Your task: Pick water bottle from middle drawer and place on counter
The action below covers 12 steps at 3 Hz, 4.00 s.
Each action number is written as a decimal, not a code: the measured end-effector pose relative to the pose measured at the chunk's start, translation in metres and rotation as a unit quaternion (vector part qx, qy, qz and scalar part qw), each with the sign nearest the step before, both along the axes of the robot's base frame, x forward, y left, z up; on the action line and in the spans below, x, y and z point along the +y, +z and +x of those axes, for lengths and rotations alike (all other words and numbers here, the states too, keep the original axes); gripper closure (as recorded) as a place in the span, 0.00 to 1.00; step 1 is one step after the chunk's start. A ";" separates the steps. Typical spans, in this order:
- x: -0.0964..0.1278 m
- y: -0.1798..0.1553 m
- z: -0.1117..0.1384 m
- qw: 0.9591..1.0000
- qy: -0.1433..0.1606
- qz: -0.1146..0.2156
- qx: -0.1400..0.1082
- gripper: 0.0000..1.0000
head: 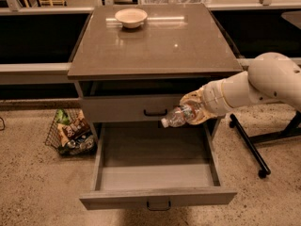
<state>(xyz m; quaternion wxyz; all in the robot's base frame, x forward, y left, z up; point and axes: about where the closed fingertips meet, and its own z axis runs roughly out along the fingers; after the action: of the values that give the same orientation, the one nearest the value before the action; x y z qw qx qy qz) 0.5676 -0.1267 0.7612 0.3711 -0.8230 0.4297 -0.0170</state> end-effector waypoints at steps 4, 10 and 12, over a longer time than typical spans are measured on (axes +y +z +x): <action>0.015 0.130 0.073 0.993 0.001 0.086 -0.078 1.00; -0.014 0.156 0.194 0.930 -0.221 0.293 -0.025 1.00; -0.010 0.147 0.207 0.931 -0.229 0.284 -0.010 1.00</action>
Offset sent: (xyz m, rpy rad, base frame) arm 0.0292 0.0042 0.0616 0.0984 -0.1412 0.0148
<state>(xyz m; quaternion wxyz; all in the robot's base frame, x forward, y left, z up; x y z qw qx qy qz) 0.7749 -0.1370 0.9082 0.5796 -0.5627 0.5893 0.0129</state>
